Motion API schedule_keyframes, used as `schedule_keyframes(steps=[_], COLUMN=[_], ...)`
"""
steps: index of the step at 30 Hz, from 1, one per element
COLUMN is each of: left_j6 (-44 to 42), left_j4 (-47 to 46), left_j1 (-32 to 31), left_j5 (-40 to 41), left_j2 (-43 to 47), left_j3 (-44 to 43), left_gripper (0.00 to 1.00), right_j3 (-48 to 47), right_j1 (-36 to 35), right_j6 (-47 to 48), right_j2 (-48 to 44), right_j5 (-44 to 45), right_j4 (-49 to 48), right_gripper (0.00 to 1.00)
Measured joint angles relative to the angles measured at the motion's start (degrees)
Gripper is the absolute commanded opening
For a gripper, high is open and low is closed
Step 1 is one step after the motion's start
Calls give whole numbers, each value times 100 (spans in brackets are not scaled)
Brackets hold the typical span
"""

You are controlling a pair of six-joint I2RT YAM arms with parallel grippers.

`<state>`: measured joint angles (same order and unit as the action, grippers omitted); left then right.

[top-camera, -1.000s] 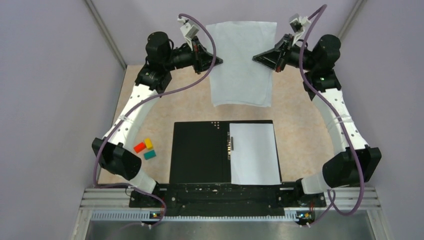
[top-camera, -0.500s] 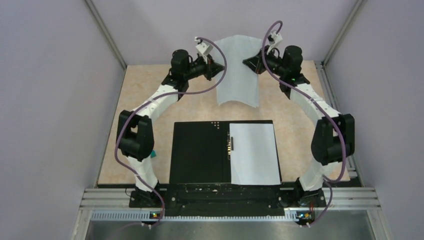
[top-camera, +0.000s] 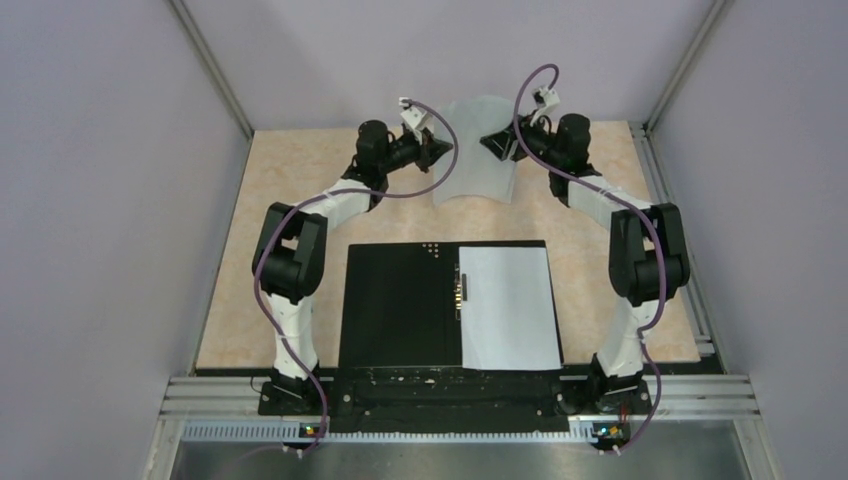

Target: Put the files into the folder

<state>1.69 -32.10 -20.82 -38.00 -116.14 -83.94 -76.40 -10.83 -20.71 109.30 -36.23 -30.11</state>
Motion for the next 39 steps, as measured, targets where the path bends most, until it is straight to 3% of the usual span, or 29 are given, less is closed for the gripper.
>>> schedule_keyframes(steps=[5,14,39], left_j6=[-2,85,1176], left_j4=[-240,-452,-1283], left_j1=[0,0,-90], left_j5=[-17,-26,-380], left_j2=[0,-4,-625], left_j3=[227,470,173], left_gripper=[36,55,60], right_j3=[260,599,787], right_j1=[52,79,153], right_j6=[-120,-271,-496], right_j2=[-2,-2,0], right_j5=[-57,-153,-393], right_j4=[-407,-728,-977], right_gripper=[63,67,74])
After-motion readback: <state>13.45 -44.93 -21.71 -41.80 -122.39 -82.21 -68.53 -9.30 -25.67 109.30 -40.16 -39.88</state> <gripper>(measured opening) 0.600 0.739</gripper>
